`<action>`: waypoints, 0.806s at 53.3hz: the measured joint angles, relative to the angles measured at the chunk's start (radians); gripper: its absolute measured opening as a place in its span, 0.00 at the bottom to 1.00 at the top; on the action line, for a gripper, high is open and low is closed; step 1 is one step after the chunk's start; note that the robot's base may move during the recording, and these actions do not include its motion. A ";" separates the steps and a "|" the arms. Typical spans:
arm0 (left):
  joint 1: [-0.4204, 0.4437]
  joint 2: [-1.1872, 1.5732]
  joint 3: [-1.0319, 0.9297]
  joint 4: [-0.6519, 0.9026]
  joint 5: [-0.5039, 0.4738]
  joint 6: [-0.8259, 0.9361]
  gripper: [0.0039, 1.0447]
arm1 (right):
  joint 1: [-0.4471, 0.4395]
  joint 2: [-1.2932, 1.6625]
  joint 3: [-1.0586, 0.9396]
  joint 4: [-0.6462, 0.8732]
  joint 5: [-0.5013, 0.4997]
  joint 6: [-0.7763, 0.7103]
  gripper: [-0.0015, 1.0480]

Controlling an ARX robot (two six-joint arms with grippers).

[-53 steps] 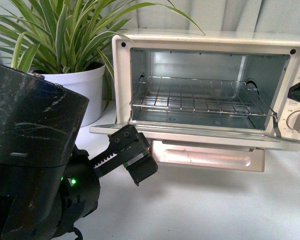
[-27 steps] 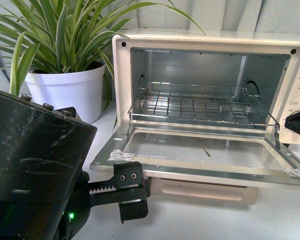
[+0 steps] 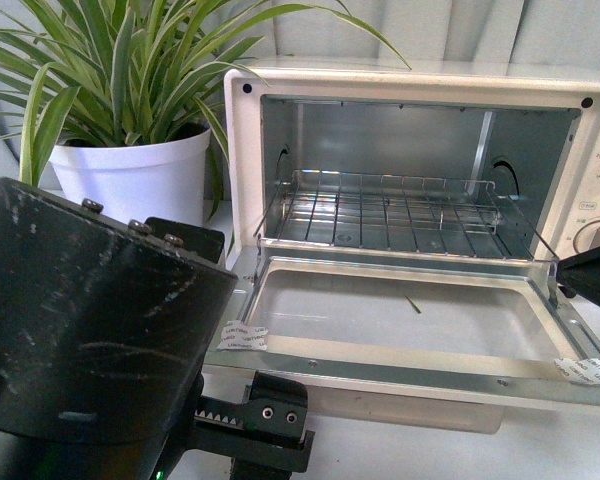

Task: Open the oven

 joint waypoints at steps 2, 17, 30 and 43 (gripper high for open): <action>-0.003 -0.027 -0.008 0.010 0.013 0.015 0.94 | -0.002 -0.004 -0.004 -0.005 -0.006 -0.002 0.91; -0.048 -0.263 -0.113 -0.003 0.072 0.045 0.94 | -0.025 -0.121 -0.051 -0.056 -0.050 -0.029 0.91; -0.074 -0.557 -0.252 -0.029 0.073 0.062 0.94 | -0.043 -0.306 -0.127 -0.138 -0.077 -0.048 0.91; -0.140 -0.893 -0.384 -0.095 -0.002 0.069 0.94 | -0.091 -0.588 -0.238 -0.254 -0.131 -0.048 0.91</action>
